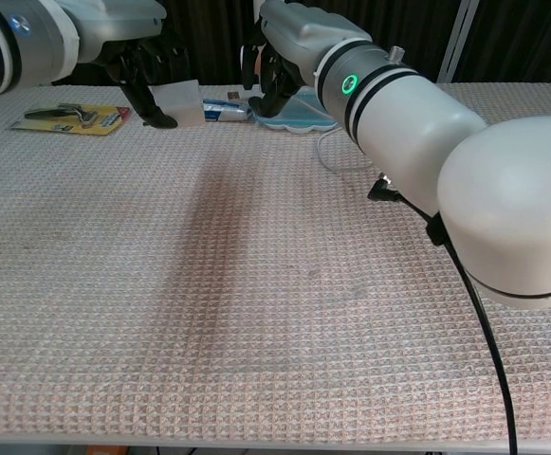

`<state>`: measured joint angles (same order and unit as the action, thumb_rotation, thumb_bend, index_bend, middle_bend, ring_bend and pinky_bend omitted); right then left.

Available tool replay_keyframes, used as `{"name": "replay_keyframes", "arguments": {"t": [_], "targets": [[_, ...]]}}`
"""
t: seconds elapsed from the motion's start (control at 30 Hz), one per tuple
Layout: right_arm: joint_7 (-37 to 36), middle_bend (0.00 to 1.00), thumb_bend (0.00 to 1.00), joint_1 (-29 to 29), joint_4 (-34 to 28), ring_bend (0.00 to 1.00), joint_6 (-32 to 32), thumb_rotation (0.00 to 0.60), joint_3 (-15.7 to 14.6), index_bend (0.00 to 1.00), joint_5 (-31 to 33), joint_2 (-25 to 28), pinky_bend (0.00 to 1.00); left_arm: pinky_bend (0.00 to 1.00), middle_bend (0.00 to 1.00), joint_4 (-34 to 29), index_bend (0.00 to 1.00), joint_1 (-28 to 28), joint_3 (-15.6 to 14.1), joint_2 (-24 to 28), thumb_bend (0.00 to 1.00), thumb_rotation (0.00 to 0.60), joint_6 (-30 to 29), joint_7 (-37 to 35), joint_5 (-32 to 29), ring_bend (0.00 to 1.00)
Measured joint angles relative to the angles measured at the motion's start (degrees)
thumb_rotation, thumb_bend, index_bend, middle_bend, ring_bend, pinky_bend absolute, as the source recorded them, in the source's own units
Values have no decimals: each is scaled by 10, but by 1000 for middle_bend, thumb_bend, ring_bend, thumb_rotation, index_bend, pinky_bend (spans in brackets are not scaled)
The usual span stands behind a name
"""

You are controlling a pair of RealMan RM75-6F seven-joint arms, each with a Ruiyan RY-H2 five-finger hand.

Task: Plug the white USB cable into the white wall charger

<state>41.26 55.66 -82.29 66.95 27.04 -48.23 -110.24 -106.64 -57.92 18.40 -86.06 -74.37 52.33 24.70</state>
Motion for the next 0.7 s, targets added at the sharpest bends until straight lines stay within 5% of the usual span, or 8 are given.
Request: {"name": "replay_keyframes", "arguments": {"t": [0.7], "targets": [[-37, 526, 395, 12, 10, 292, 10, 600, 9, 642, 23, -16, 15, 140, 485, 0, 488, -28, 7, -19, 211, 600, -26, 11, -17, 281]]}}
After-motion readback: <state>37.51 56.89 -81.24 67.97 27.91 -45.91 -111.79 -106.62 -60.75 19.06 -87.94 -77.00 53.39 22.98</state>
